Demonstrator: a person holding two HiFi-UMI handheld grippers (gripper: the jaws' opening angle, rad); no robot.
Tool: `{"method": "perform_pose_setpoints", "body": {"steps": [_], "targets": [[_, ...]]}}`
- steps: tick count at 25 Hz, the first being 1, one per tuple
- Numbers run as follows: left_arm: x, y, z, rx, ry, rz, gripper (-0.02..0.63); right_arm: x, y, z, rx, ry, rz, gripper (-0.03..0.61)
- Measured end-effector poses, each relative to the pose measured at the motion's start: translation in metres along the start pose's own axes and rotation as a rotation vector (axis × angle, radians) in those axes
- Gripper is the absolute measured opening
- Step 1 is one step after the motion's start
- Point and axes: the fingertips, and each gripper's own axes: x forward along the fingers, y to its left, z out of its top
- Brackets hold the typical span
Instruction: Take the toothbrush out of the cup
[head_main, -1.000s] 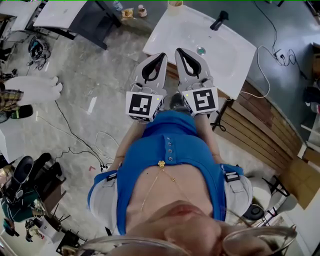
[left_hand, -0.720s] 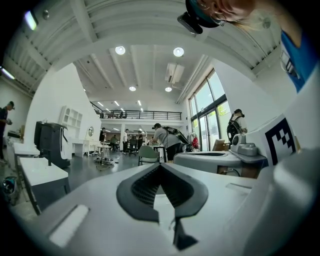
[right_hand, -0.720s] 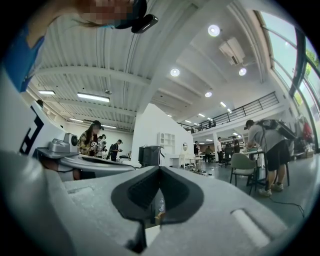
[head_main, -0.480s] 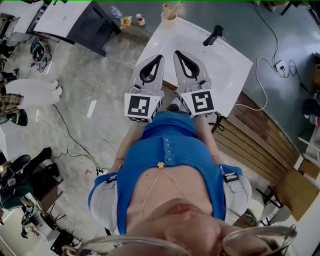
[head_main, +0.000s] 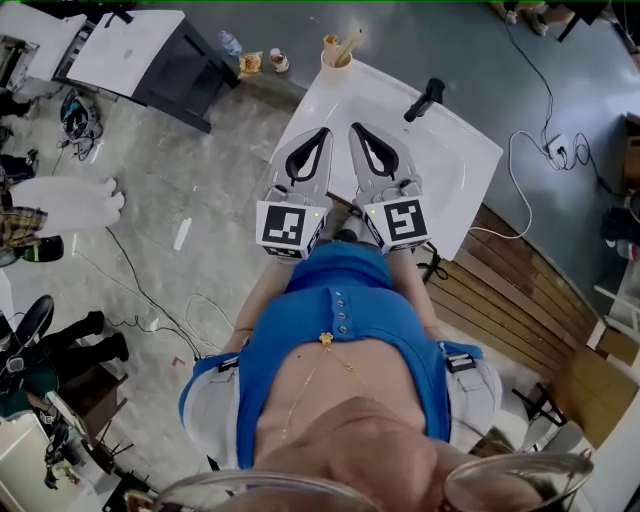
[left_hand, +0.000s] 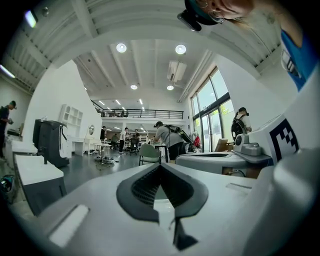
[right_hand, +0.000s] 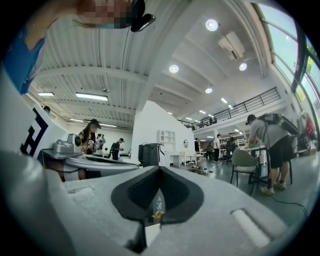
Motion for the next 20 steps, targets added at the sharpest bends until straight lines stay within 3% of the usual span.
{"method": "perform_pose_setpoints", "body": {"steps": [11,20], "targets": [[0.051,0.053,0.005,-0.012,0.004,-0.208,0.002,0.065,-0.016,0.002,-0.027,0.013,-0.193,0.001],[0.078,0.106,-0.005,-0.008,0.027,-0.329,0.002,0.121,-0.019,-0.012,-0.036,0.046,-0.323,0.002]]}}
